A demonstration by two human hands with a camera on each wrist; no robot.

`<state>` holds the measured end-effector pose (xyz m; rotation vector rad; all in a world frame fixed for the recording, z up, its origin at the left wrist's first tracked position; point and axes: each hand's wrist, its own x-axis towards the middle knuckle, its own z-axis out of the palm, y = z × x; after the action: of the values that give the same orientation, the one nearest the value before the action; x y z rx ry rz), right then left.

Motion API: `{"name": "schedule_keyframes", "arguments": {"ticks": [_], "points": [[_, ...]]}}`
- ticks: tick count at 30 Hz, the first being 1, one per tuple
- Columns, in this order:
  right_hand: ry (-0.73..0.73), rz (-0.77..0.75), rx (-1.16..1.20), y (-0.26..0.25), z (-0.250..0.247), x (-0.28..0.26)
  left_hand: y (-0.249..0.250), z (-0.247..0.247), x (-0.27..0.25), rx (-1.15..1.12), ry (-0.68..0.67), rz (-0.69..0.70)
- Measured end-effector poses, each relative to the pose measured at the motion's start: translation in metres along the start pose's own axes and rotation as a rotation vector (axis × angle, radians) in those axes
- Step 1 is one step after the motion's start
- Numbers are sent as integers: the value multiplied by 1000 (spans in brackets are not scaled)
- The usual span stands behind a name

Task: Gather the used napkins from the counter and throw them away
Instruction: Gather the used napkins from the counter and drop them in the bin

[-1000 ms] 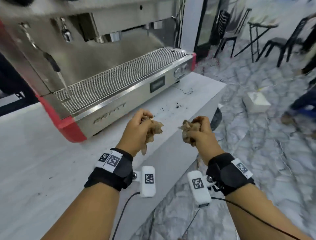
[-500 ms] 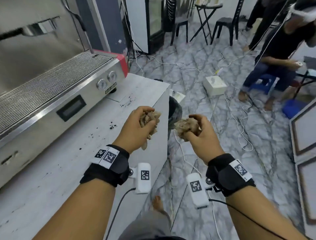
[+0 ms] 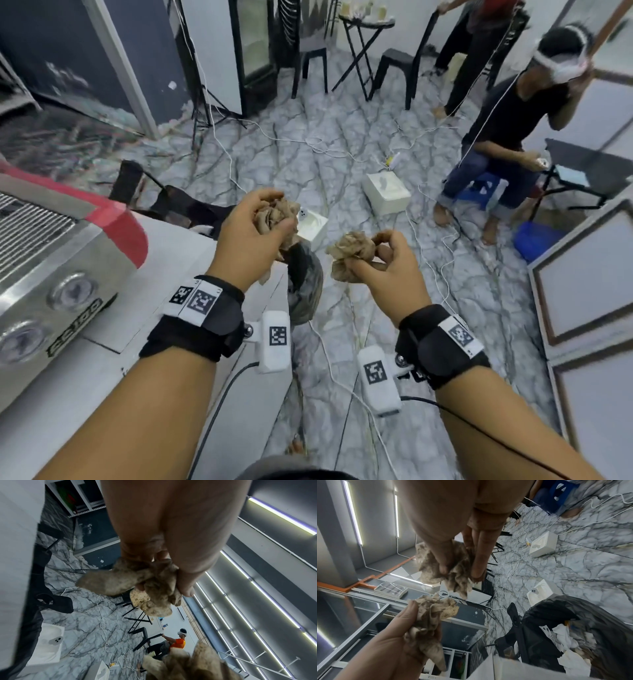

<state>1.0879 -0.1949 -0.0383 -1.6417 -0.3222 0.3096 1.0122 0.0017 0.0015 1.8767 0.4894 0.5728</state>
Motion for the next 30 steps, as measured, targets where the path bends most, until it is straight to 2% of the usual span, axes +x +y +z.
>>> {"name": "schedule_keyframes", "arguments": {"ticks": [3, 8, 16, 19, 23, 30], "points": [[7, 18, 19, -3, 2, 42, -1, 11, 44, 17, 7, -11], [-60, 49, 17, 0, 12, 117, -12, 18, 105, 57, 53, -66], [-352, 94, -57, 48, 55, 280, -54, 42, 209, 180, 235, -245], [-501, 125, -132, 68, 72, 336, -75, 60, 241, 211, 341, -364], [-663, 261, -218, 105, 86, 392, -111, 93, 261, 174, 496, -562], [-830, 474, -327, 210, 113, 436, -206, 147, 252, 154, 736, -953]]}}
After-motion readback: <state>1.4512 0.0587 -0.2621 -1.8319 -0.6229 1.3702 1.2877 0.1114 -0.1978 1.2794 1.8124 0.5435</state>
